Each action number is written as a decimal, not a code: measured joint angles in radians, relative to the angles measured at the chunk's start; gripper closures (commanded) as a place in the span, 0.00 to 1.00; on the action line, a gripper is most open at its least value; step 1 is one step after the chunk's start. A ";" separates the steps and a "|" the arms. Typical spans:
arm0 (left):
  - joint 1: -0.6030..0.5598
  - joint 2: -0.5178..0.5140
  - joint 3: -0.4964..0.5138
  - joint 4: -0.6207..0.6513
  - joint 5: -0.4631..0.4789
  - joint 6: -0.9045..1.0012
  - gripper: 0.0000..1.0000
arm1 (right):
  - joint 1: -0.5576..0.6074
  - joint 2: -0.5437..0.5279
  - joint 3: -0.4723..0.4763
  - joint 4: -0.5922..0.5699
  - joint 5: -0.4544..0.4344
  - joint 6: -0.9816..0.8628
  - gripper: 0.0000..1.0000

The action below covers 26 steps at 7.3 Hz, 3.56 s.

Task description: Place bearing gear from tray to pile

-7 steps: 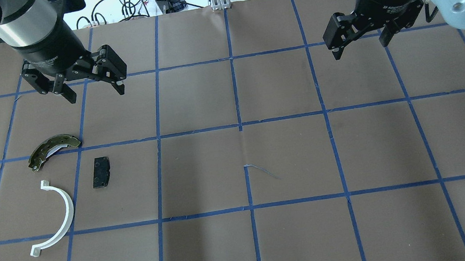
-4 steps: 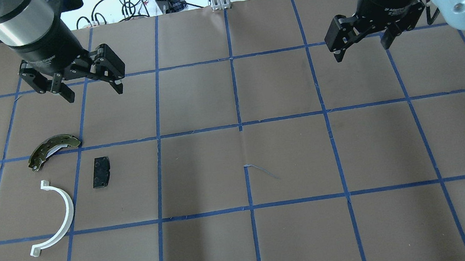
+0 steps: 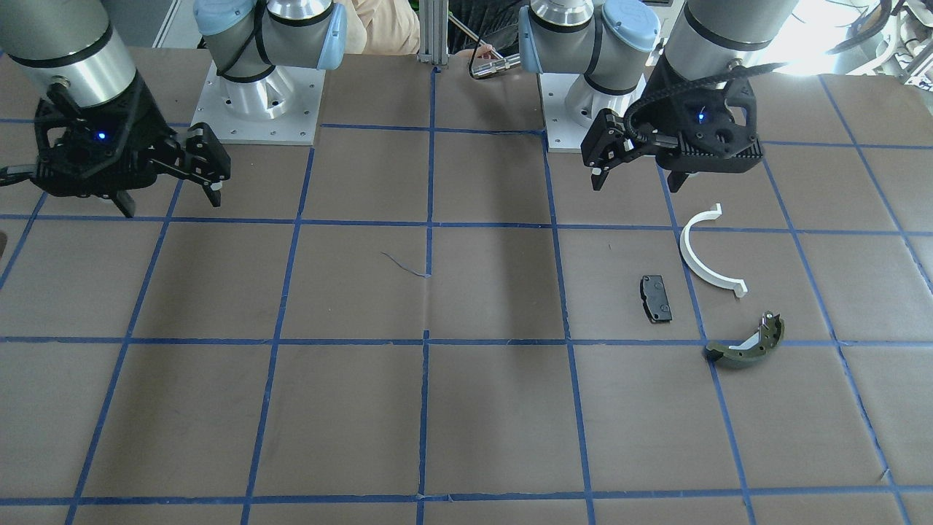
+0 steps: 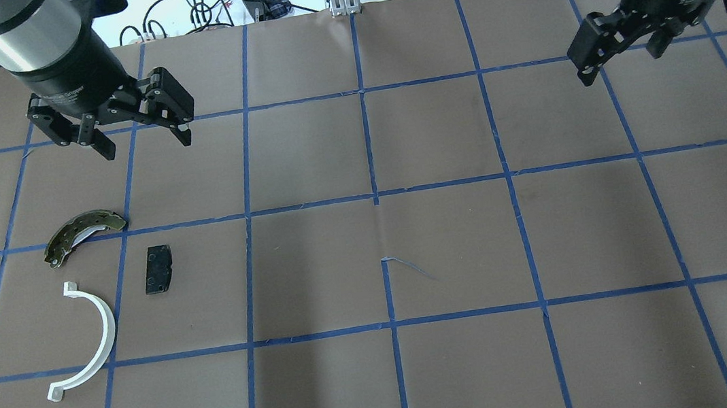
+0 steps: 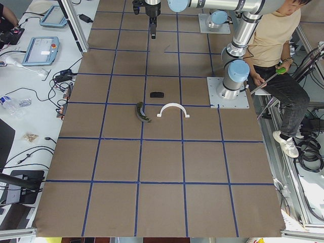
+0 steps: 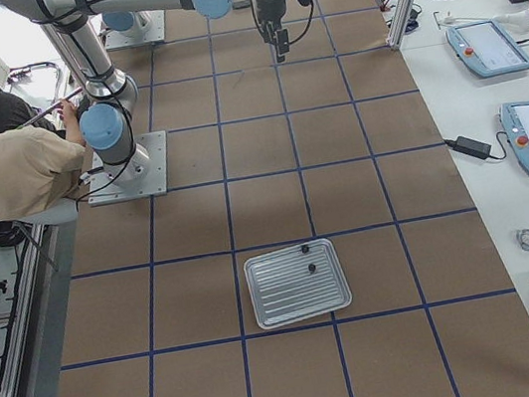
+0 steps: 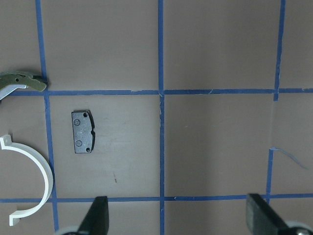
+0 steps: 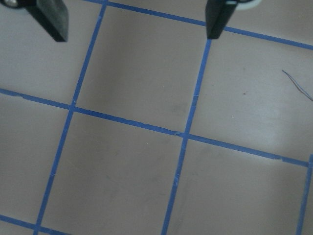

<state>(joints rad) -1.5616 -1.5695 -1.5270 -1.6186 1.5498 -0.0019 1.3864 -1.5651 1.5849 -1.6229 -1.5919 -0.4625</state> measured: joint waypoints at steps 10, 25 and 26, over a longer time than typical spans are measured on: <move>0.000 -0.014 0.018 -0.001 0.000 0.000 0.00 | -0.713 0.388 -0.017 -0.474 0.000 -0.968 0.00; 0.000 -0.019 0.015 0.017 0.000 -0.001 0.00 | -0.704 0.633 -0.065 -0.518 0.022 -0.961 0.40; 0.000 -0.019 0.013 0.017 0.000 0.000 0.00 | -0.704 0.635 -0.065 -0.519 0.023 -0.959 0.44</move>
<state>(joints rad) -1.5616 -1.5883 -1.5140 -1.6015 1.5494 -0.0021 0.6826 -0.9305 1.5200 -2.1418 -1.5690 -1.4215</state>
